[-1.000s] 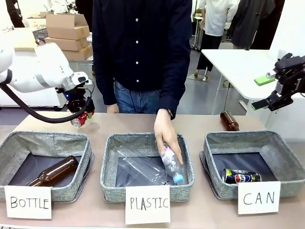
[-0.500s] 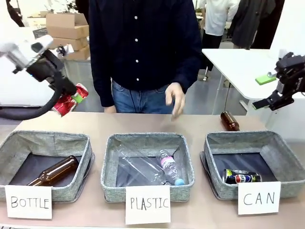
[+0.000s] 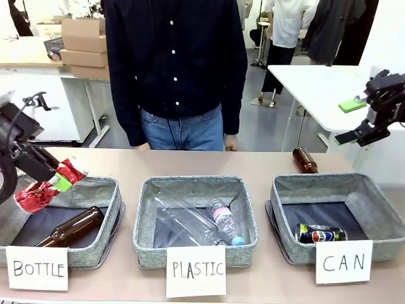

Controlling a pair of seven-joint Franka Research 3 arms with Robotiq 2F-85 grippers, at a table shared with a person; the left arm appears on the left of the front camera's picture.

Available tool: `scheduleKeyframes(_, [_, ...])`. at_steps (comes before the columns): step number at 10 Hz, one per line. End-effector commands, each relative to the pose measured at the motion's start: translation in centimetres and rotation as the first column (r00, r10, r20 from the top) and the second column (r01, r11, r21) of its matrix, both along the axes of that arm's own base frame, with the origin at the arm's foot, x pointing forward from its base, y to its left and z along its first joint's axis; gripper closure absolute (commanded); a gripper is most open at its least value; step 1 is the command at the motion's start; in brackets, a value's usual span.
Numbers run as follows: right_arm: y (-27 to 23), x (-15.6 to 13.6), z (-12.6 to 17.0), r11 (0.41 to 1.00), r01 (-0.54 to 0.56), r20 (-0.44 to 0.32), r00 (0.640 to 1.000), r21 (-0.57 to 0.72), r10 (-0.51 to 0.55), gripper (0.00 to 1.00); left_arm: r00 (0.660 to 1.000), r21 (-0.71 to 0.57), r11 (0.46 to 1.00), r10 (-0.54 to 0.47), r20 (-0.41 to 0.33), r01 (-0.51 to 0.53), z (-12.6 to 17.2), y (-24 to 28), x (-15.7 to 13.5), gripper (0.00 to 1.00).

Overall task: Sort the can waste into the basket.
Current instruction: Pick up the can waste from the table and place it in the right Fabric basket.

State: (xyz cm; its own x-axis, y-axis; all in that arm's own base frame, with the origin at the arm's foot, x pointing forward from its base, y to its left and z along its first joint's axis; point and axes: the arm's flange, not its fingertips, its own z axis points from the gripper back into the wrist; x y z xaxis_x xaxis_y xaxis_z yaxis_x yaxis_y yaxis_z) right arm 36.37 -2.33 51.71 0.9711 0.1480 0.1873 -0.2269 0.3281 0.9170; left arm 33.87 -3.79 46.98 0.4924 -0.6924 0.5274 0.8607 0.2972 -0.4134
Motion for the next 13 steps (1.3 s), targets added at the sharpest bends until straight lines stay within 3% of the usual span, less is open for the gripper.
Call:
scheduleKeyframes(1, [-0.1,0.0,0.0,1.0,-0.009,0.025,1.0,-0.002,0.009,0.0,1.0,-0.015,1.0,0.004,0.006,-0.004,1.4,-0.7,1.2,1.0])
scheduleKeyframes(2, [0.0,0.0,0.0,1.0,0.0,0.0,1.0,0.0,0.0,0.0,1.0,0.0,1.0,0.0,0.0,0.0,0.0,0.0,0.0,0.59])
scheduleKeyframes(3, [-1.6,-1.0,3.6,0.996,-0.039,0.069,0.997,-0.077,0.044,0.0,0.985,0.014,0.992,-0.124,0.117,0.124,-0.1,-6.6,3.0,0.59])
scheduleKeyframes(4, [-3.8,-2.7,5.7,0.986,-0.038,0.114,0.992,-0.163,0.057,0.0,0.938,-0.003,0.971,-0.23,0.26,0.239,1.3,-14.2,4.5,0.59])
scheduleKeyframes(5, [-7.0,-5.2,6.5,0.963,-0.01,0.101,0.994,-0.269,0.039,0.0,0.883,-0.005,0.956,-0.269,0.384,0.293,2.6,-21.7,5.0,0.59])
scheduleKeyframes(6, [-10.7,-8.0,6.1,0.945,0.032,0.137,0.99,-0.326,0.014,0.0,0.839,0.055,0.947,-0.308,0.448,0.317,3.8,-28.8,5.0,0.59])
scheduleKeyframes(7, [-14.5,-11.3,4.4,0.921,0.11,0.119,0.99,-0.374,-0.07,0.0,0.841,-0.185,0.966,-0.054,0.538,0.18,4.9,-37.2,5.3,0.59])
scheduleKeyframes(8, [-17.1,-14.2,2.5,0.927,0.128,0.079,0.991,-0.353,-0.107,0.0,0.838,-0.153,0.966,-0.097,0.537,0.21,4.1,-42.3,5.0,0.59])
scheduleKeyframes(9, [-19.1,-16.8,0.3,0.926,0.128,0.02,0.991,-0.354,-0.13,0.0,0.875,-0.167,0.956,-0.141,0.463,0.242,2.7,-47.0,4.0,0.59])
scheduleKeyframes(10, [-20.5,-18.6,-1.3,0.922,0.176,-0.017,0.981,-0.344,-0.194,0.0,0.865,-0.14,0.948,-0.193,0.464,0.286,0.9,-51.0,3.2,0.59])
scheduleKeyframes(11, [-21.0,-19.3,-2.2,0.923,0.239,0.003,0.968,-0.302,-0.25,0.0,0.872,-0.146,0.942,-0.21,0.443,0.301,-0.9,-54.5,2.8,0.59])
scheduleKeyframes(12, [-20.3,-18.3,0.2,0.917,0.16,0.003,0.985,-0.366,-0.171,0.0,0.907,-0.072,0.959,-0.232,0.352,0.273,-3.1,-56.7,3.7,0.59])
scheduleKeyframes(13, [-20.3,-18.3,0.2,0.917,0.16,0.003,0.985,-0.366,-0.171,0.0,0.872,-0.178,0.944,-0.17,0.46,0.278,-1.0,-51.7,1.3,0.59])
